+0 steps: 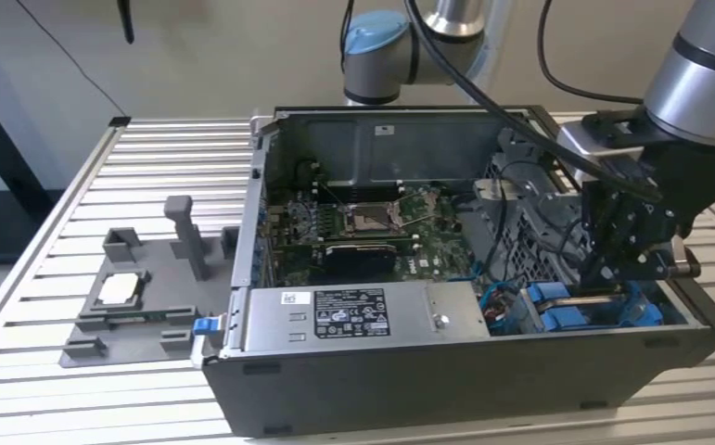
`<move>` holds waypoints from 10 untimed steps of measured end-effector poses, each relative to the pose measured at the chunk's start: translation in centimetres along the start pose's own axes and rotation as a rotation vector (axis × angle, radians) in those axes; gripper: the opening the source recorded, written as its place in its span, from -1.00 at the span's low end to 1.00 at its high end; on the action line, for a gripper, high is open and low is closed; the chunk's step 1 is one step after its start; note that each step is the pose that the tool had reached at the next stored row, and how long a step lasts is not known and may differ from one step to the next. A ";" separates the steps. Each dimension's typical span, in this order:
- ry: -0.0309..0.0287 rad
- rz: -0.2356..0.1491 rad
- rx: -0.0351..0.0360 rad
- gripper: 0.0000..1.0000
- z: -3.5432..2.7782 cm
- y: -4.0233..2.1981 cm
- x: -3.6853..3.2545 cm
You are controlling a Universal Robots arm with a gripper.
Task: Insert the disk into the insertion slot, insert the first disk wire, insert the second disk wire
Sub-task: 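Insert the second disk wire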
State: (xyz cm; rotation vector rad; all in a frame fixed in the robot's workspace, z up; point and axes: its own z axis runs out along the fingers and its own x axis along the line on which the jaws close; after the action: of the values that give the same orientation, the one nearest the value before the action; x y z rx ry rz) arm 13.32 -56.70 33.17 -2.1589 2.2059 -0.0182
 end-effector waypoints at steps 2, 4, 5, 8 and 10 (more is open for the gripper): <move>-0.0069 0.000 -0.0001 -0.64 0.31 0.01 -0.01; -0.0068 0.000 -0.0001 -0.52 0.23 0.00 0.09; -0.0062 0.000 0.0000 -0.52 -0.25 -0.02 0.10; -0.0066 0.000 -0.0001 -0.52 -1.60 -0.07 0.05; -0.0063 0.000 -0.0001 -0.52 -2.12 -0.10 0.03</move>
State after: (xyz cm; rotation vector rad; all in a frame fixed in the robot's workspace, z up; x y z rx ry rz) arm 13.32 -56.80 35.28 -2.1556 2.2029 -0.0112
